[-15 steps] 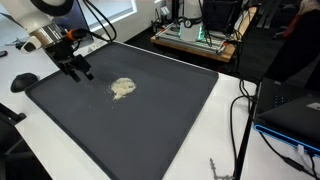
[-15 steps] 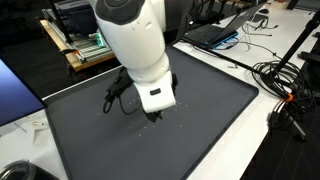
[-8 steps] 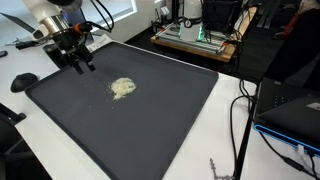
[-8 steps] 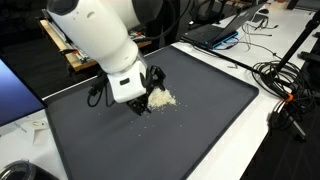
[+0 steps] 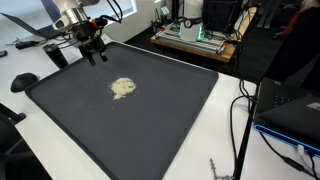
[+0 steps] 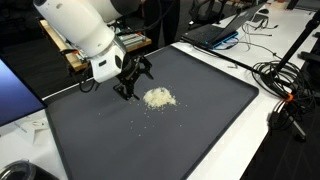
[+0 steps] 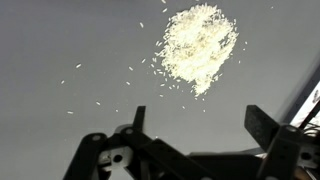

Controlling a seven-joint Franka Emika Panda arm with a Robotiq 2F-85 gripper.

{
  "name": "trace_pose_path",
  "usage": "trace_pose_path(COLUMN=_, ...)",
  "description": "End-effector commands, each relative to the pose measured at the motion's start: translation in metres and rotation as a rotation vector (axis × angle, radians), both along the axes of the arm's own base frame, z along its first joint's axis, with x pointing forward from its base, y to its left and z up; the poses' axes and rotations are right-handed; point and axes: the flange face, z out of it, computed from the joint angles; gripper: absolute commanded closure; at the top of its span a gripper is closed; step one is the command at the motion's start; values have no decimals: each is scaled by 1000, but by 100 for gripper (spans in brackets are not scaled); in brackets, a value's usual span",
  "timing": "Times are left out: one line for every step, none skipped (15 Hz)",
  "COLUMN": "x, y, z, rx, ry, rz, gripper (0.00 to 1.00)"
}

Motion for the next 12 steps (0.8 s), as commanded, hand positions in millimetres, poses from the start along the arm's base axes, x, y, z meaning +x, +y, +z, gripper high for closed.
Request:
trace_pose_path(x=-57, y=8, z=2, rx=0, ry=-69, rz=-41, gripper=0)
trace_pose_path(x=-71, y=10, z=1, rx=-1, ry=-86, rz=-60, gripper=0)
trace_pose_path(x=-85, y=11, z=-1, rx=-2, ry=-99, rz=-90, gripper=0)
trace_pose_path(x=-101, y=12, z=-3, rx=-8, ry=-97, rz=-145, gripper=0)
trace_pose_path(x=-117, y=16, z=-4, rx=3, ry=-86, rz=-198, gripper=0)
trace_pose_path(x=-133, y=19, z=-4, rx=2, ry=-81, rz=-265, gripper=0)
trace_pose_path(x=-148, y=23, z=-4, rx=0, ry=-77, rz=-317, gripper=0)
trace_pose_path(x=-157, y=27, z=-3, rx=4, ry=-86, rz=-344, gripper=0)
trace_pose_path(x=-165, y=31, z=-2, rx=-1, ry=-91, rz=-378, gripper=0)
trace_pose_path(x=-171, y=36, z=-1, rx=-3, ry=-94, rz=-407, gripper=0)
trace_pose_path(x=-175, y=43, z=2, rx=-24, ry=-107, rz=-424, gripper=0)
trace_pose_path(x=-178, y=51, z=6, rx=-39, ry=-122, rz=-426, gripper=0)
